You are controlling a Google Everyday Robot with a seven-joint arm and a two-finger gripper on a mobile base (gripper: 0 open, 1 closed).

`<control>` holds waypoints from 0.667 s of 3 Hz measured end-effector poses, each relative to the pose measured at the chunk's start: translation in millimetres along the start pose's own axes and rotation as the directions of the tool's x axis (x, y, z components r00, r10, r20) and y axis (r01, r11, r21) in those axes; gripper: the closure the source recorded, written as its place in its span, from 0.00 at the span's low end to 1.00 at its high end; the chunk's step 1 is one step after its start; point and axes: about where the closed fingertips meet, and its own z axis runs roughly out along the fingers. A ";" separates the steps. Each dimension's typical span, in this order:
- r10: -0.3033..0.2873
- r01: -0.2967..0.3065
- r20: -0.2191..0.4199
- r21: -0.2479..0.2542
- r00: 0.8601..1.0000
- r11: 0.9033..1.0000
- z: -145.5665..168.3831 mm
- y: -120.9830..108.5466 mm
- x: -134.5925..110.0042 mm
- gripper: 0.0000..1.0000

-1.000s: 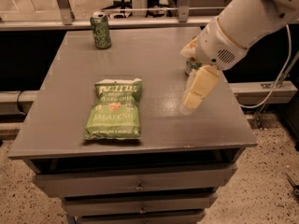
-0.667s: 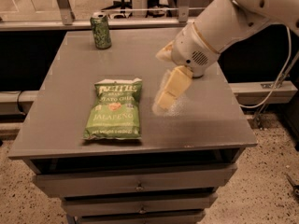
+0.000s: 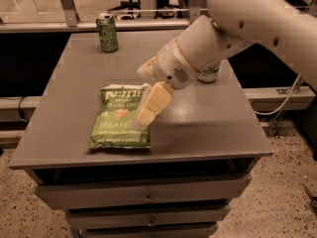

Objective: Pick green jalapeno chip bag

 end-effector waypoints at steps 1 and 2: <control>0.015 -0.015 0.041 -0.019 0.999 1.000 37.7 -6.2 5.2 0.00; 0.028 -0.028 0.060 -0.006 0.998 1.000 60.8 -16.6 9.6 0.10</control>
Offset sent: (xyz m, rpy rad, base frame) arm 0.0351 0.0490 -0.0722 0.0764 0.0037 -0.0645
